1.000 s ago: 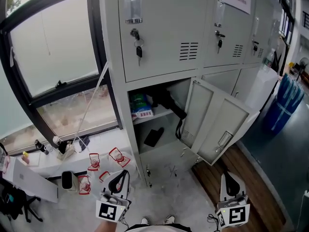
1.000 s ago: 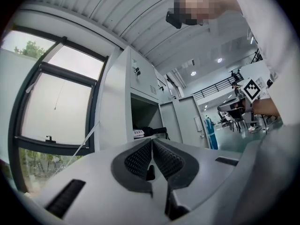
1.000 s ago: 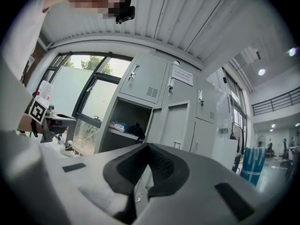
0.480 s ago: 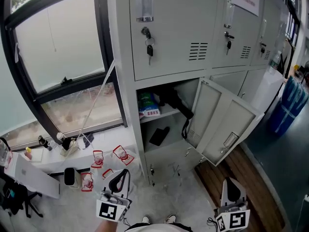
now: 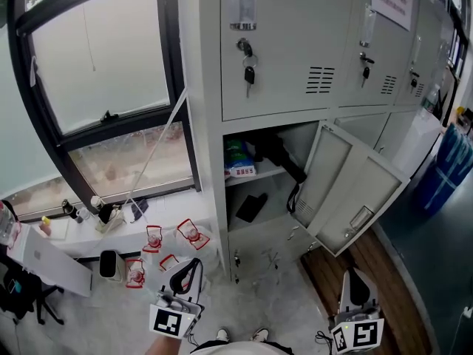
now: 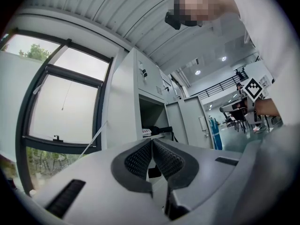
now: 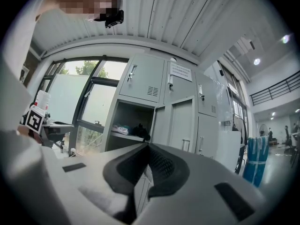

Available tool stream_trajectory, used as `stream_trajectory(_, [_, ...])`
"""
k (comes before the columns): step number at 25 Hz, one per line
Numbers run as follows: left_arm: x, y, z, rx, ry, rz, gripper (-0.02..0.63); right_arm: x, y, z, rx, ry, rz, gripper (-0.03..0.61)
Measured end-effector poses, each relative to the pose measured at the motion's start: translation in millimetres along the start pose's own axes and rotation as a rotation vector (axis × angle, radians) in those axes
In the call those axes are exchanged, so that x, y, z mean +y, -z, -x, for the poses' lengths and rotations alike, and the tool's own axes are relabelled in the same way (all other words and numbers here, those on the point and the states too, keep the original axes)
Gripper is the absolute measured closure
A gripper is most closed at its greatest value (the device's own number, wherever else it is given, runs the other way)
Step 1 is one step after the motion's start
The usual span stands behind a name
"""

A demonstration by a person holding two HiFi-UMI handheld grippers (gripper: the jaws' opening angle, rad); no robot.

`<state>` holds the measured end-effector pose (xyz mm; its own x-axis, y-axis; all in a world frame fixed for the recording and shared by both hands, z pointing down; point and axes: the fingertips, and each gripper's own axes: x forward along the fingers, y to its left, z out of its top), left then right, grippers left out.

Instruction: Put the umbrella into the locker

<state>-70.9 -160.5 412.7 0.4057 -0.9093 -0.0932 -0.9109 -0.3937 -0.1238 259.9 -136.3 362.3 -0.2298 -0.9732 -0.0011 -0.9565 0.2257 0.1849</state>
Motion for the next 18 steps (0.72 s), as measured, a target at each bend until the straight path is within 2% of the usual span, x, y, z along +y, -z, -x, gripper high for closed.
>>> stream_trajectory(18, [7,4,-5,-0.01,0.005,0.009,0.584,10,-6,-19,-0.009,-0.003,0.041,0.561])
